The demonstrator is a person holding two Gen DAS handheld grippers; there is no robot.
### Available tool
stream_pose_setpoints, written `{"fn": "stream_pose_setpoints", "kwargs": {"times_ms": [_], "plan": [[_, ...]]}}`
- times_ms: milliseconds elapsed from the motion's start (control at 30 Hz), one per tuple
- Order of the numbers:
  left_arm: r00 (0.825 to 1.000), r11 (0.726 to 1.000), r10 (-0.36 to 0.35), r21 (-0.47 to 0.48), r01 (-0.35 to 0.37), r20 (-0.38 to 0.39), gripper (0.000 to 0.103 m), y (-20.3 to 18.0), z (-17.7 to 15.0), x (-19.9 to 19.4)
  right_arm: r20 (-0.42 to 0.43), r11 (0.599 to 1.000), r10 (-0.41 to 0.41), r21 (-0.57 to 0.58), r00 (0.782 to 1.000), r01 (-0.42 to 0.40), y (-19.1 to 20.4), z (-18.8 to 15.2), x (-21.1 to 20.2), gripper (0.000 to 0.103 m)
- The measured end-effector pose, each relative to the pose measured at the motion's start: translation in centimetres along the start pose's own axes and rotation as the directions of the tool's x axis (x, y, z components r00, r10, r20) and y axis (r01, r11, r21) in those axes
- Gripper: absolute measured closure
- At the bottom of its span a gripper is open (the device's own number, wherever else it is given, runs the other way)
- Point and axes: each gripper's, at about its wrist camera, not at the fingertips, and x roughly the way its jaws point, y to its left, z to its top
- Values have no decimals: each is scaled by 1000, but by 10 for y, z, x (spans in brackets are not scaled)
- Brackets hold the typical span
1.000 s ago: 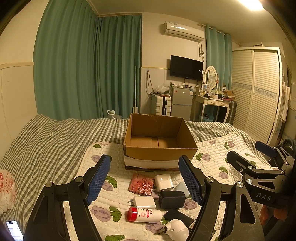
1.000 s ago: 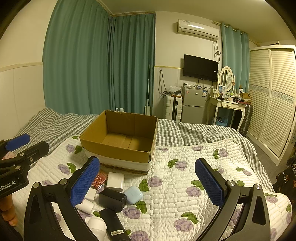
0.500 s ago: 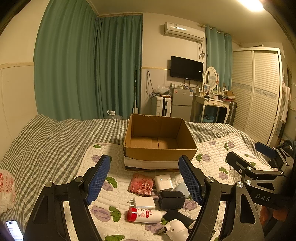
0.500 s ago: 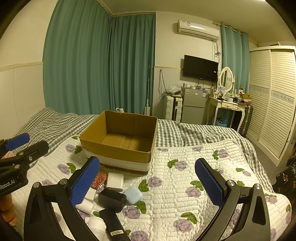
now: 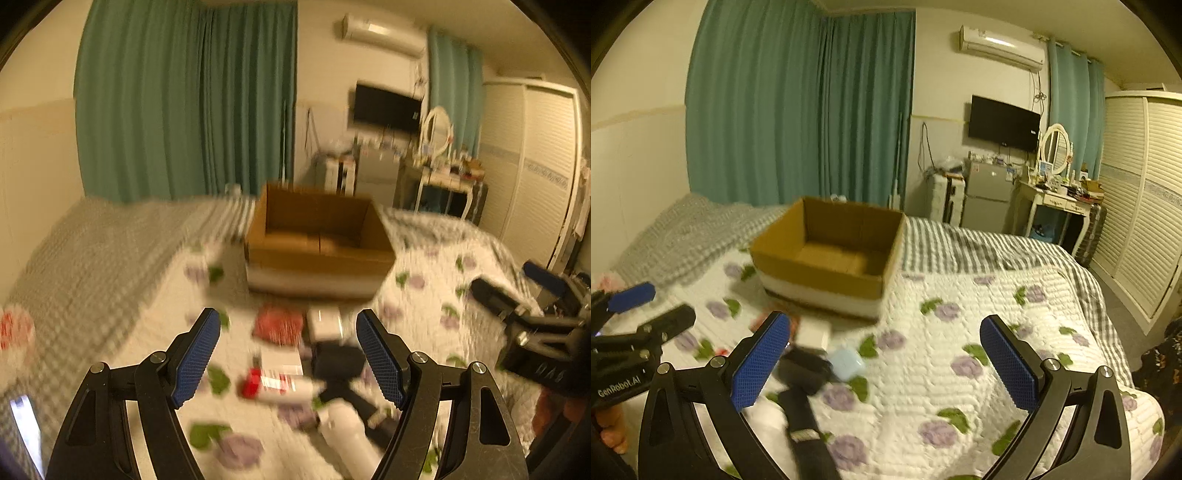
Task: Organize rigid objects
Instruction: 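Grasp the white hair dryer with the left tool while the right tool grasps the black cylinder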
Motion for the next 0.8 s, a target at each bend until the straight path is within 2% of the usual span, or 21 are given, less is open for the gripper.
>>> {"fn": "stream_pose_setpoints", "kwargs": {"times_ms": [100, 200, 300, 433, 467, 500, 533, 567, 600, 733, 800], "plan": [[992, 1000, -11, -24, 8, -124, 27, -9, -24, 24, -50, 1000, -22, -21, 999, 21, -10, -17, 12, 0], [972, 999, -33, -30, 26, -231, 27, -21, -49, 43, -99, 999, -38, -28, 994, 36, -21, -33, 25, 0], [951, 999, -54, -11, 53, -306, 27, -38, -67, 55, -144, 1000, -31, -9, 989, 30, -30, -43, 38, 0], [926, 999, -3, 41, 20, -378, 28, -48, -84, 71, -167, 1000, -9, -1, 986, 9, -33, -49, 47, 0], [919, 999, 1, 36, 15, -395, 29, -48, -88, 75, -173, 1000, -4, 0, 985, 4, -33, -51, 49, 0], [913, 999, 1, 30, 13, -407, 36, -46, -91, 77, -179, 1000, -2, 0, 984, 2, -34, -53, 50, 0], [908, 1000, -15, 18, 25, -418, 39, -45, -93, 78, -184, 1000, 0, 1, 983, 0, -33, -54, 52, 0], [902, 999, -46, 3, 52, -430, 48, -45, -95, 78, -191, 1000, 0, 2, 982, 0, -33, -55, 54, 0], [897, 997, -65, -1, 72, -436, 53, -46, -95, 79, -199, 1000, 1, 2, 980, 0, -33, -57, 55, 0], [902, 997, -65, 7, 75, -426, 56, -47, -95, 76, -209, 1000, 1, -10, 978, -3, -30, -59, 57, 0], [913, 997, -71, -9, 74, -403, 59, -42, -89, 70, -210, 1000, 7, -27, 978, -13, -25, -60, 57, 0]]}}
